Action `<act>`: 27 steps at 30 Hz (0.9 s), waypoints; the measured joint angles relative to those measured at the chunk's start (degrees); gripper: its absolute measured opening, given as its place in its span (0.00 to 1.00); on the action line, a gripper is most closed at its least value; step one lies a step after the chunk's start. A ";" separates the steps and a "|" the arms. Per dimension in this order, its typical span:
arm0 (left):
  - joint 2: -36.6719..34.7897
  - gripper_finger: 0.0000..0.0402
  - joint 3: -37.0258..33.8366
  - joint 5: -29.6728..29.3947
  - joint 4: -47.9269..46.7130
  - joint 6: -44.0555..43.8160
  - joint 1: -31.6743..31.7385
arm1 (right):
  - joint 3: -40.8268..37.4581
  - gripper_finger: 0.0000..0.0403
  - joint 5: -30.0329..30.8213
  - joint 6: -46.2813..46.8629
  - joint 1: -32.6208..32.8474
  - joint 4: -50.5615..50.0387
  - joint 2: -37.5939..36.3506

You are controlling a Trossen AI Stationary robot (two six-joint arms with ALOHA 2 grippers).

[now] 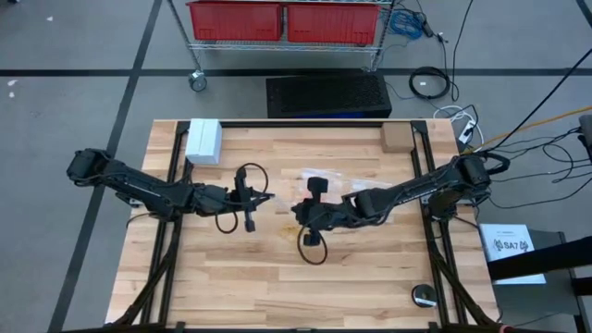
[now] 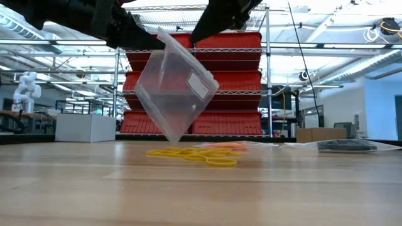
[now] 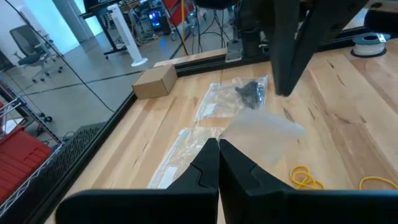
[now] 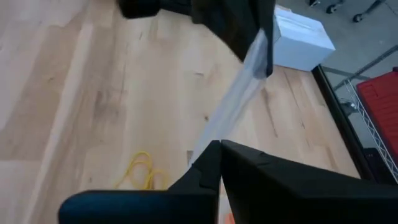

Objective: Sort rubber bands
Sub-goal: Open the left transparent zip bag

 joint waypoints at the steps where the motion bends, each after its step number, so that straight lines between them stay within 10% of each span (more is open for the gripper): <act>1: 0.00 0.00 0.00 0.02 0.00 0.00 0.00 | 0.00 0.00 -0.10 0.04 -0.27 0.39 0.06; 27: 0.04 0.00 0.00 -0.10 -0.49 -1.04 0.07 | 0.00 0.01 0.75 1.63 -1.55 3.07 1.20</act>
